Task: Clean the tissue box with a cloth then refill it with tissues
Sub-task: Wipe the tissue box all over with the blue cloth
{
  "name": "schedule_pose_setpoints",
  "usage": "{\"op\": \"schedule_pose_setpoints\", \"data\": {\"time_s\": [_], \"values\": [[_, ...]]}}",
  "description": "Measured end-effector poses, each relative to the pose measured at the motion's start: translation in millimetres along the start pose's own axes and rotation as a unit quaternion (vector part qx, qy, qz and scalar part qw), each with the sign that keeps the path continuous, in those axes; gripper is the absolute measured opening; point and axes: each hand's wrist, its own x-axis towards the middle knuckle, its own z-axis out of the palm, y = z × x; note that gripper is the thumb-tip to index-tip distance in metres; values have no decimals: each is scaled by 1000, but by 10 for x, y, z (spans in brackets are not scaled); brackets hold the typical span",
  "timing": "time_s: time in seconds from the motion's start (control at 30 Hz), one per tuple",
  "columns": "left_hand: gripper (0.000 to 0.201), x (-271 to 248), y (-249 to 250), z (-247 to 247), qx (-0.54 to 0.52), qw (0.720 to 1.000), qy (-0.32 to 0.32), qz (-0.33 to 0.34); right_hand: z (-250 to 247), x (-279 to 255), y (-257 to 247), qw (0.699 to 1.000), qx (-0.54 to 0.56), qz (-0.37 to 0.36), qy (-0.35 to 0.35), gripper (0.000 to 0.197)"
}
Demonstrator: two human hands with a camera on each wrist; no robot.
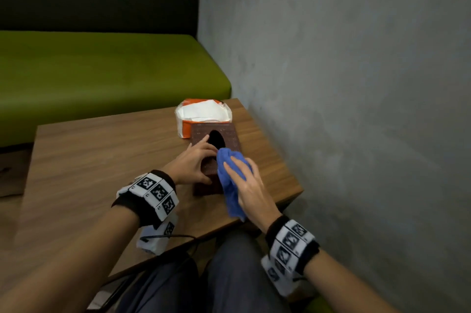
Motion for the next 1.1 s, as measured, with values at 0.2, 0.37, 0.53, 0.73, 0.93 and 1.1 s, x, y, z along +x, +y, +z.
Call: {"op": "schedule_pose_setpoints", "data": {"time_s": [0.2, 0.37, 0.53, 0.73, 0.93, 1.1], "values": [[66, -9, 106, -270, 130, 984, -122, 25, -178, 149, 205, 997, 58, 46, 28, 43], [93, -72, 549, 18, 102, 983, -62, -137, -84, 294, 176, 959, 160, 187, 143, 48], [58, -70, 629, 311, 102, 977, 70, -173, 42, 206, 52, 987, 79, 106, 96, 50], [60, -174, 346, 245, 30, 990, 99, -93, -96, 180, 288, 998, -2, 56, -18, 48], [57, -147, 295, 198, 14, 991, 107, -78, 61, 126, 49, 998, 40, 32, -34, 47], [60, -168, 268, 177, 28, 993, 88, -70, -133, 159, 403, 998, 14, 49, -26, 53]]}}
